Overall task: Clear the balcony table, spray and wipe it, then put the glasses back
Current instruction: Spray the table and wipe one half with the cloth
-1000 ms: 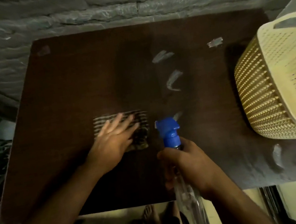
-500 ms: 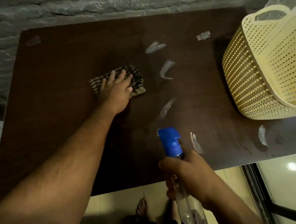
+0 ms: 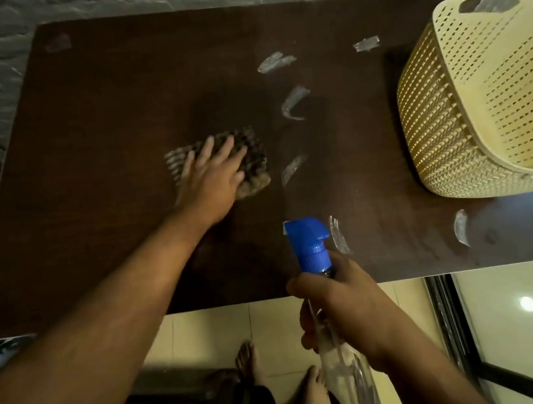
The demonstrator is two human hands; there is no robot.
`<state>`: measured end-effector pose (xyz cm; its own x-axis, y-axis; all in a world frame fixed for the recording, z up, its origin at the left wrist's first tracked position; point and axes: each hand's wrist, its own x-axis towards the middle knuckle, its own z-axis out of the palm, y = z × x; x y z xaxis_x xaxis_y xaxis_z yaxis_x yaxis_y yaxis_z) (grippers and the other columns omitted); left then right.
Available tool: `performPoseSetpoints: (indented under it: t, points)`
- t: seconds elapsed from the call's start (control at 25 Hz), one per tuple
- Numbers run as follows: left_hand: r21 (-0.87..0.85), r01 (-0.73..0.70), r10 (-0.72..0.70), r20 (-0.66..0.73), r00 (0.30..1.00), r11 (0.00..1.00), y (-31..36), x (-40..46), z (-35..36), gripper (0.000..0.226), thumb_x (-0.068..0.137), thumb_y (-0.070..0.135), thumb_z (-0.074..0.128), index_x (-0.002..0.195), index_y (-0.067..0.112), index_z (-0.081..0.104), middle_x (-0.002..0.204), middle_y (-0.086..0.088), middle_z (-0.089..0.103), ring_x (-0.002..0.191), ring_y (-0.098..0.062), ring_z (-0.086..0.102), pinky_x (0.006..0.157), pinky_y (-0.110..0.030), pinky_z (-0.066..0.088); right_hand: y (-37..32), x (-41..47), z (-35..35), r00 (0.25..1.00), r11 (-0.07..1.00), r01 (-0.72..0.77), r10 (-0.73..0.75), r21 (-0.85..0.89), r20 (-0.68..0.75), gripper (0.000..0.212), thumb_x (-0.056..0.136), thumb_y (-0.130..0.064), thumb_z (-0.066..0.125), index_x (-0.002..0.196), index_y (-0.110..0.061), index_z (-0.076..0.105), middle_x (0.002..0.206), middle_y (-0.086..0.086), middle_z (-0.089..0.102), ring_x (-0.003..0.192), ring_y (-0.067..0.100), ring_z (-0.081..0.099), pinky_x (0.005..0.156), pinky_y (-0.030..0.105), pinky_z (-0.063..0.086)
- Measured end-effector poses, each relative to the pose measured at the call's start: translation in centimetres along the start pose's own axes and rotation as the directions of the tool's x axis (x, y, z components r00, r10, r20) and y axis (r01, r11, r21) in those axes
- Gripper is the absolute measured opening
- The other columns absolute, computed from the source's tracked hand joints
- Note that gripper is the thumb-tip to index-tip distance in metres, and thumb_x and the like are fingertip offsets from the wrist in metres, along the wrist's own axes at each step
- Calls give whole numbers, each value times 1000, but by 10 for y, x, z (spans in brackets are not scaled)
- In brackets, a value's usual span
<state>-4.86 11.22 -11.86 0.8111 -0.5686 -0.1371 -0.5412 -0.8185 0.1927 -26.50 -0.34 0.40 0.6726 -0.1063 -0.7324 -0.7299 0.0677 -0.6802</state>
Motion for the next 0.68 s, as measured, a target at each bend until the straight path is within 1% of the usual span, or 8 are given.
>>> performPoseSetpoints:
  t: [0.04, 0.08, 0.2, 0.28, 0.36, 0.52, 0.6, 0.68]
  points:
    - [-19, 76, -76, 13, 997, 997, 13, 15, -3, 49, 100, 33, 36, 148, 33, 26, 160, 5, 15, 147, -24, 7, 117, -50, 11, 0, -2, -1, 1000, 1000, 8, -8, 1, -2, 20, 84, -19, 65, 101, -15, 54, 71, 16, 60, 59, 30, 59, 53, 34, 52]
    - [-39, 83, -82, 31, 996, 996, 27, 16, -2, 49, 100, 33, 37, 148, 33, 26, 160, 6, 14, 147, -24, 5, 117, -49, 9, 1, -4, -2, 1000, 1000, 17, -17, 4, 0, 18, 86, -16, 63, 101, -15, 54, 71, 17, 60, 59, 30, 59, 52, 33, 52]
    - [11, -173, 172, 74, 982, 985, 45, -64, 15, 53, 97, 33, 35, 148, 33, 23, 159, 8, 12, 148, -21, 1, 118, -48, 7, 0, -12, -2, 999, 999, 34, -34, 13, 22, 15, 86, -15, 62, 100, -16, 55, 69, 16, 61, 59, 29, 60, 54, 35, 52]
    - [15, -242, 242, 37, 970, 970, 25, -122, 19, 53, 95, 33, 45, 146, 31, 29, 157, 7, 21, 147, -21, 8, 116, -48, 13, 4, -14, 0, 999, 1000, 29, -29, -3, 31, 16, 86, -16, 63, 100, -16, 56, 68, 15, 62, 58, 30, 61, 59, 40, 52]
    - [-50, -144, 145, 1, 989, 988, -13, -128, 12, 49, 97, 32, 43, 145, 31, 34, 155, 7, 23, 146, -19, 8, 115, -45, 11, 10, -16, -4, 999, 1000, 17, -17, -6, 38, 17, 85, -17, 64, 99, -15, 55, 70, 15, 62, 58, 29, 60, 60, 40, 52]
    - [-17, 171, -171, 0, 985, 985, -38, -44, -3, 49, 101, 32, 35, 149, 30, 25, 160, 5, 13, 147, -25, 4, 116, -51, 9, 17, -18, -9, 998, 1000, -10, 9, 10, 62, 20, 88, -16, 64, 103, -20, 51, 74, 15, 60, 58, 25, 58, 51, 30, 52]
    - [-12, 200, -200, -1, 980, 980, -7, -16, -1, 49, 101, 31, 34, 149, 30, 24, 160, 5, 12, 147, -26, 4, 117, -53, 10, 17, -19, -8, 998, 1000, -5, 4, 11, 60, 20, 88, -16, 63, 103, -20, 50, 73, 15, 59, 58, 26, 58, 51, 31, 52]
    - [-36, 103, -102, 7, 995, 994, 27, -30, 10, 50, 100, 31, 37, 148, 32, 25, 160, 6, 13, 147, -25, 4, 117, -52, 9, 18, -20, -6, 998, 1000, 7, -6, -4, 62, 19, 88, -15, 63, 102, -18, 51, 71, 15, 59, 58, 28, 58, 52, 34, 52]
